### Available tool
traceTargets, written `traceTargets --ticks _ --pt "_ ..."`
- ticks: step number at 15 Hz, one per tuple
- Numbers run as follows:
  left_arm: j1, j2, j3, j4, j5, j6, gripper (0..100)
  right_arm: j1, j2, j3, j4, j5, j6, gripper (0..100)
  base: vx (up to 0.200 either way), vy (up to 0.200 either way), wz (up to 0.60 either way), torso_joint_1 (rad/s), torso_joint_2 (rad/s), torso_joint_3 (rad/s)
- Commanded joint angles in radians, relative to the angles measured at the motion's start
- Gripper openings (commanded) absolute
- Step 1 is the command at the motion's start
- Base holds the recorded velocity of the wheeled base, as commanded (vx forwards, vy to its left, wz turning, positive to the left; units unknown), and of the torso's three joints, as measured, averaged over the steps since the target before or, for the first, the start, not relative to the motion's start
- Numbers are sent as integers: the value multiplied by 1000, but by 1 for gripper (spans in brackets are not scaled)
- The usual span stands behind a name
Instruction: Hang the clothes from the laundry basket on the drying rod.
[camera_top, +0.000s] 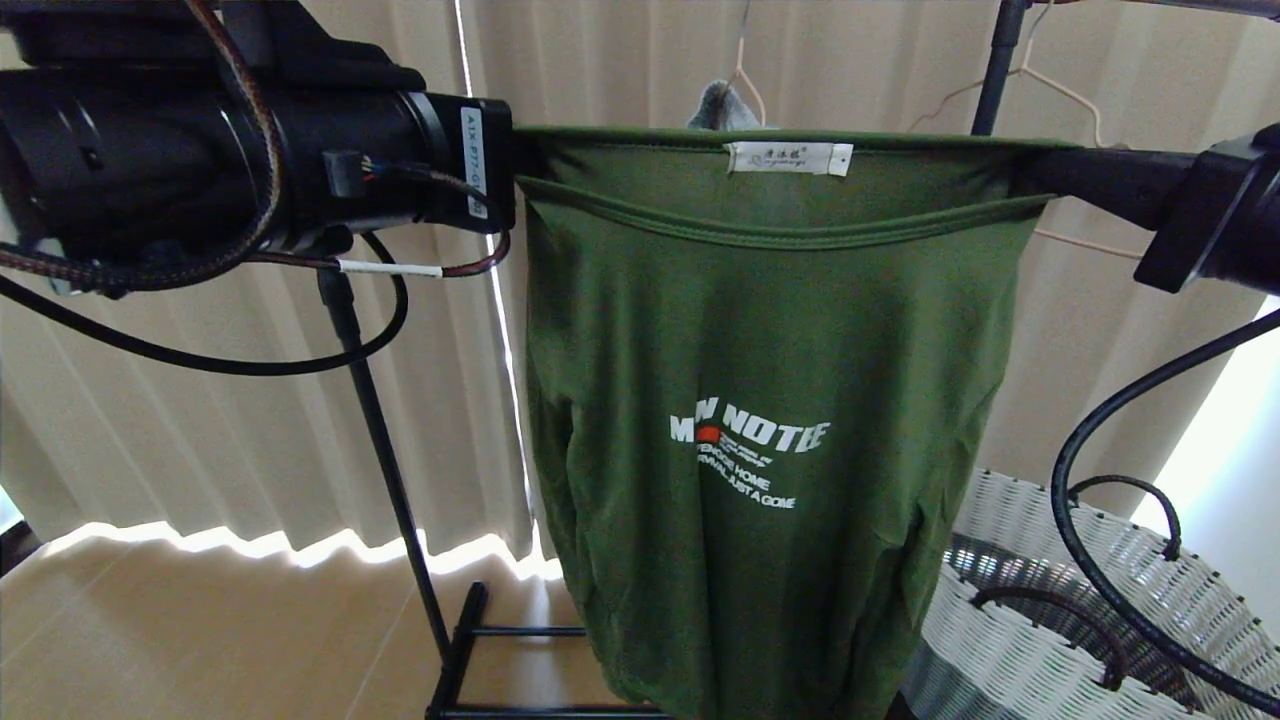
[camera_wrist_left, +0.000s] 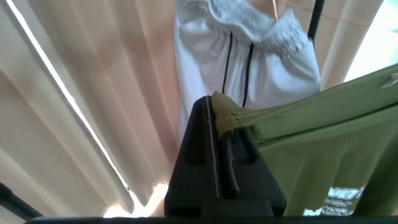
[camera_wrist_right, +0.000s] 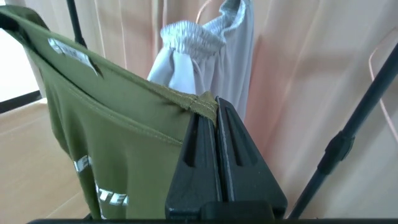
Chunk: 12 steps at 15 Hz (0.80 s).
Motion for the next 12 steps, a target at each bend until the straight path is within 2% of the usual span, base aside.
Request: traceTargets --ticks 1,12 --pt "-1 -3 -5 1 2 0 0 0 -1 -10 1 1 1 0 0 0 0 0 0 0" --pt "-6 -36 89 4 5 0 0 0 -3 33 9 1 1 0 0 0 0 0 0 0"
